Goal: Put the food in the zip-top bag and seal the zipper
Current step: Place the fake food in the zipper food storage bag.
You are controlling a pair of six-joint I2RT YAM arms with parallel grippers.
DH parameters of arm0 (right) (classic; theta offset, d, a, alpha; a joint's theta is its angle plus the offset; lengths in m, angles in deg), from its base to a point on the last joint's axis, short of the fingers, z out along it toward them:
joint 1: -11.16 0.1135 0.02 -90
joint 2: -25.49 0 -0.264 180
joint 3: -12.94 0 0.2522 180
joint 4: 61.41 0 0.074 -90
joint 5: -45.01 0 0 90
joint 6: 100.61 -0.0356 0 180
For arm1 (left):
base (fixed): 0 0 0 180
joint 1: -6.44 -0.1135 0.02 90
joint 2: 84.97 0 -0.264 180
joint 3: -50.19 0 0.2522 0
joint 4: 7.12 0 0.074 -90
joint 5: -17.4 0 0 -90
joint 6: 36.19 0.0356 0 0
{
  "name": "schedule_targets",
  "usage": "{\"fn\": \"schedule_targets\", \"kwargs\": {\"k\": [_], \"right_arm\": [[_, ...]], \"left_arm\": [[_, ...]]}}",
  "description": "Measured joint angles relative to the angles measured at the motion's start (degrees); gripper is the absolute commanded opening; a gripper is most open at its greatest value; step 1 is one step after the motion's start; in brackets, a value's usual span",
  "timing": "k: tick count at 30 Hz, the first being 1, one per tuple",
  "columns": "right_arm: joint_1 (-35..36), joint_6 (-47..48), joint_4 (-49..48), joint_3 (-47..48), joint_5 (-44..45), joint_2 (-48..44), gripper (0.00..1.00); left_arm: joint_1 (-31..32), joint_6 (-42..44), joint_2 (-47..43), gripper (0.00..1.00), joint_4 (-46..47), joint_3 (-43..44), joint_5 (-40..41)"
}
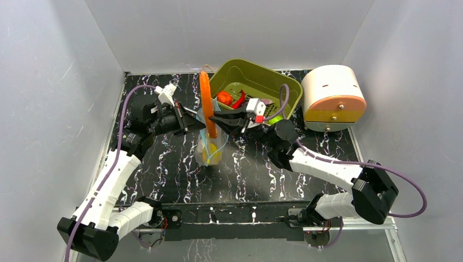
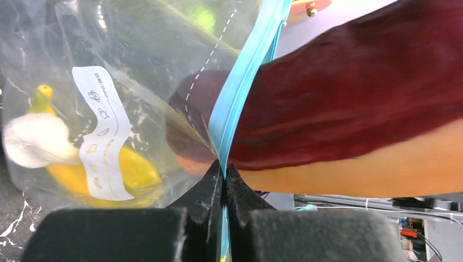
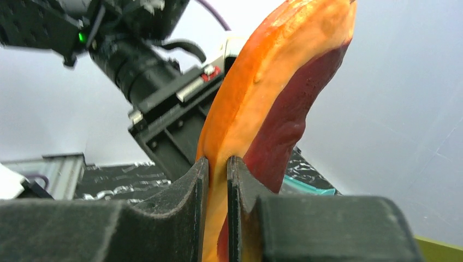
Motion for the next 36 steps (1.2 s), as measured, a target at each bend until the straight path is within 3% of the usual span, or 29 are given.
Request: {"fn": "schedule_targets", "kwargs": {"k": [3,6,11,15,17,21,27,31,36], "right_arm": [[0.07,4.96,-0.7,-2.08,-0.66,0.44,0.03],[0.15,8.96,-0.96,-5.81,-0.72,0.44,0.14],[0.22,11.37,0.5,-10.14,-0.57,0.33,0.35],[0.52,11.17,4.37,-10.16,0.04,-2.4,0.61],[0.55,9.9,7.74,-10.03,1.22,-5.35,0.69],[0.81,4.81,17.94,-6.75,5.22,-10.6,0.62],[0.87,-11.39,37.68,6.34,16.24,-12.72,0.48],[0.85,-21.92,51.89,17.68,21.57,-10.43,0.59],[0.83,-28.61,66.77,22.43,26.38,-9.11,0.73]], "left_arm": [[0.0,-0.68,-0.35,0.0,0.5,-0.15,-0.13],[0.0,-1.68,-0.61,0.0,1.79,-1.03,-0.31],[0.0,-2.75,-0.76,0.0,2.99,-2.8,-0.42],[0.0,-3.13,-0.81,0.0,3.04,-3.69,-0.44],[0.0,-3.1,-0.81,0.0,2.99,-3.93,-0.42],[0.0,-2.97,-0.85,0.0,2.97,-3.96,-0.39],[0.0,-2.29,-1.55,0.0,3.19,-4.17,-0.33],[0.0,-1.95,-2.29,0.0,3.48,-4.66,-0.31],[0.0,-1.81,-2.73,0.0,3.54,-5.11,-0.37]]}}
